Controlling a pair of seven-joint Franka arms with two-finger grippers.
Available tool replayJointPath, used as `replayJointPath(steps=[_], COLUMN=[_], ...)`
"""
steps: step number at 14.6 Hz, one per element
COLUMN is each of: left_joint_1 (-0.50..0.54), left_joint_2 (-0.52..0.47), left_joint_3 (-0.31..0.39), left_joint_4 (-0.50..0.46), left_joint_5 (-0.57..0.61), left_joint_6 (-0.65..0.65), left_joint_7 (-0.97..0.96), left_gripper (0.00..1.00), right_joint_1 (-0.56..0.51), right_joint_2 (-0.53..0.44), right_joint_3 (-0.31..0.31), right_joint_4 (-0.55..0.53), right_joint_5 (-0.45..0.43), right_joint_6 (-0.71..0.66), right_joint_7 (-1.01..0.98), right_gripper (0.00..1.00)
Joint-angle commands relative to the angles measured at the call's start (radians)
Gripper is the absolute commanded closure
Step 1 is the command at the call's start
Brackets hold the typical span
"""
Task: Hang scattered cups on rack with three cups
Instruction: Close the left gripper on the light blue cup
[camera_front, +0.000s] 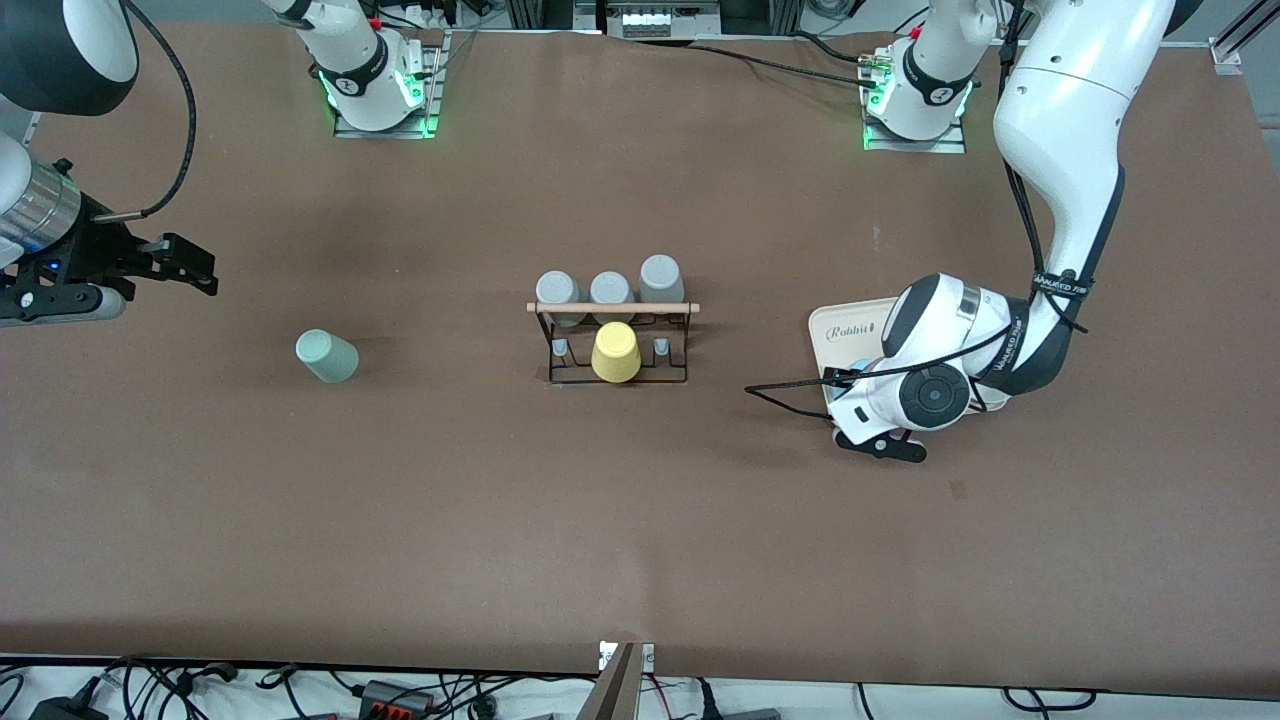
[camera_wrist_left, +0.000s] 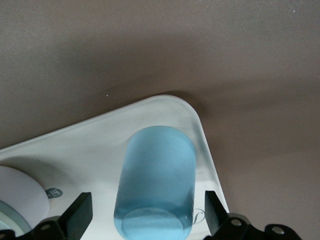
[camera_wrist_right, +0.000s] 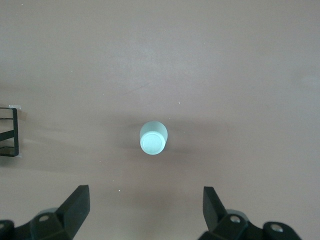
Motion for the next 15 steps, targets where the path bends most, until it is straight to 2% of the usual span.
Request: replayJointPath(steps=[1,3,6,9,10,12,15], left_joint_1=[0.007,0.016,0.014,0.011,0.010,0.001,-0.041], left_joint_2=[0.001,-0.002,-0.002,-0.005,-0.007,-0.017,-0.019], left_joint_3=[-0.007,-0.008,-0.008,-0.010,-0.011,-0.020,-0.040], left_joint_4=[-0.004,-0.015,-0.015,-0.012,-0.009,0.020,0.149], left_joint_5=[0.025,0.021,0.019,0.019,0.019,0.018,0.014], left_joint_6=[0.002,0.002,-0.003,-0.010,-0.010,-0.010,-0.079], left_joint_7=[-0.013,-0.015,-0.016,-0.015,-0.015,-0.015,-0.018], left_gripper=[0.07,0.21,0.59,0.85,0.91,0.95,0.99], right_joint_1=[-0.003,-0.002,-0.005,0.001,0.001,-0.002,-0.005], right_joint_2=[-0.005,-0.003,0.006,0.004,0.004,0.006,0.006], right_joint_3=[-0.001,-0.001,-0.001,-0.001,-0.001,-0.001,-0.001], right_joint_4=[0.006,0.004,0.003,0.004,0.004,0.004,0.004], right_joint_5=[0.016,0.016,0.016,0.008,0.007,0.008,0.008], right_joint_6=[-0.012,-0.012,-0.005,-0.011,-0.012,-0.012,-0.008], right_joint_7=[0.014,0.014,0.014,0.014,0.013,0.014,0.014], right_gripper=[0.00,0.00,0.00,0.00,0.00,0.00,0.00])
